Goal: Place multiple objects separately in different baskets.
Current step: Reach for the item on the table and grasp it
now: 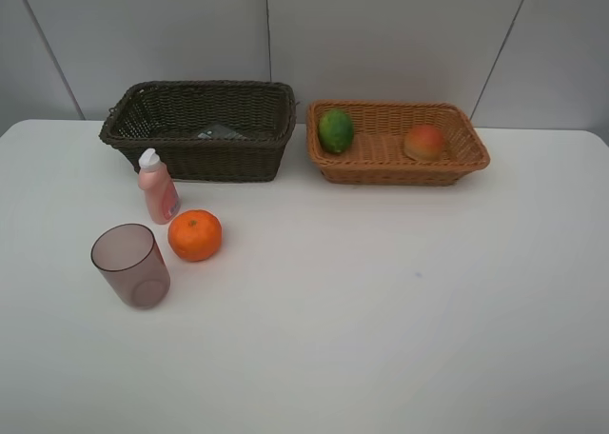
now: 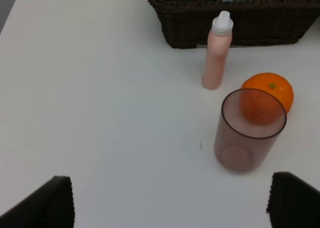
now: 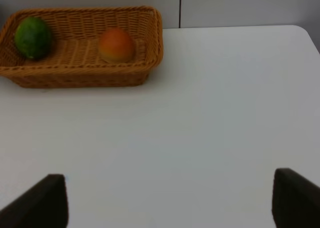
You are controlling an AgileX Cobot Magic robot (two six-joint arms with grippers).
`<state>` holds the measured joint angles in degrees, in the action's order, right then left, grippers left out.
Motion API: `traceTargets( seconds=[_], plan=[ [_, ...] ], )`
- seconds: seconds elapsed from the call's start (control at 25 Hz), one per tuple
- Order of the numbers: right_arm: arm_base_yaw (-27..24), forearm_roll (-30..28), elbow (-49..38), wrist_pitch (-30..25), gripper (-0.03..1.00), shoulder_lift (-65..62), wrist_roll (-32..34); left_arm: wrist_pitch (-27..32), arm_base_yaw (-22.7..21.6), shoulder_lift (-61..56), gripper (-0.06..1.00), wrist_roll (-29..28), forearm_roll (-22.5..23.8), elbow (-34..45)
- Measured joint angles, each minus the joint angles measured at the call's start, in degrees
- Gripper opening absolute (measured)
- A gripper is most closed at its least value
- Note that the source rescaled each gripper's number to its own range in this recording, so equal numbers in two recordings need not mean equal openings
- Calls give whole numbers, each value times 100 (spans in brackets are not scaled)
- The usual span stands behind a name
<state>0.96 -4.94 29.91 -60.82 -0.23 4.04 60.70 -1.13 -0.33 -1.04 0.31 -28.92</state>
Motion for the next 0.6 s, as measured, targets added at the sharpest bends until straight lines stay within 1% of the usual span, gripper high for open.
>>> traceTargets(
  seconds=[0.6],
  plan=[
    [0,0,0,0,88,0,0,0,0,0,100,0,0,0]
  ],
)
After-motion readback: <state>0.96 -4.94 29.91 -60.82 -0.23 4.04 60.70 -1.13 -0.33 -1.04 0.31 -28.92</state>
